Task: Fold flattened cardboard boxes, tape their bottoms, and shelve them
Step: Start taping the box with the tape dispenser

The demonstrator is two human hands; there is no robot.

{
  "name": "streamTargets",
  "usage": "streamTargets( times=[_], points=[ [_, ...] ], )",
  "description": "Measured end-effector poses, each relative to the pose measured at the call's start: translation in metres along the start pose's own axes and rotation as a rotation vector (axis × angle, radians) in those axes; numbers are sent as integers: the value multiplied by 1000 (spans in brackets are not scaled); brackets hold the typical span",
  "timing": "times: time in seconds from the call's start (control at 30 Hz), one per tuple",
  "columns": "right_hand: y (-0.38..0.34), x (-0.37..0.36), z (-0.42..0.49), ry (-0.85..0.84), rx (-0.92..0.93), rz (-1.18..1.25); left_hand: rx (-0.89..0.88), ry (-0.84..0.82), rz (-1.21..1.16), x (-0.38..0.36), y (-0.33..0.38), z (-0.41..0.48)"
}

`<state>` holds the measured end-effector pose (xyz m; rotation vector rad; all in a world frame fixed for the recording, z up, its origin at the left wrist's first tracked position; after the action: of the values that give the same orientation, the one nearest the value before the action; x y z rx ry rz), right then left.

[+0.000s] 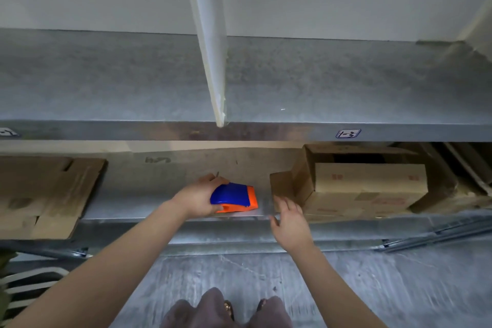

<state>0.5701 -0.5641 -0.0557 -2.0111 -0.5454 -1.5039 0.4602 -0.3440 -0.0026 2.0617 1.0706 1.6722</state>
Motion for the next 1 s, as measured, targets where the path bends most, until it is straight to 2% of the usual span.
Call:
streamTargets(
  times=[0.33, 0.5, 0.67, 0.83, 1.0],
  points=[
    [-3, -11, 17, -1, 42, 17, -41, 53, -5, -11, -7, -9],
    [-5, -21, 30, -25, 67, 97, -91, 136, -41, -18, -8, -22],
    [-20, -19, 34, -30, 116, 362, -143, 157, -59, -12, -6, -31],
    [-26, -8, 30, -227, 18, 749, -198, 207, -65, 3, 2, -35],
    [-21, -2, 30, -237, 3, 796, -226, 216, -76, 12, 13, -37]
  ],
)
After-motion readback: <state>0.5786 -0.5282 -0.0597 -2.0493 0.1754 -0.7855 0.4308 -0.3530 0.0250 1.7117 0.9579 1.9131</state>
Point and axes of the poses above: each hand's wrist, its own z-axis towards the middle knuckle, its own x-axis out of the back of the hand, y = z × x, the point moved 4 cm from there along z, towards the middle knuckle, and after that the axes turned 15 degrees about -z, right-handed, at the moved point
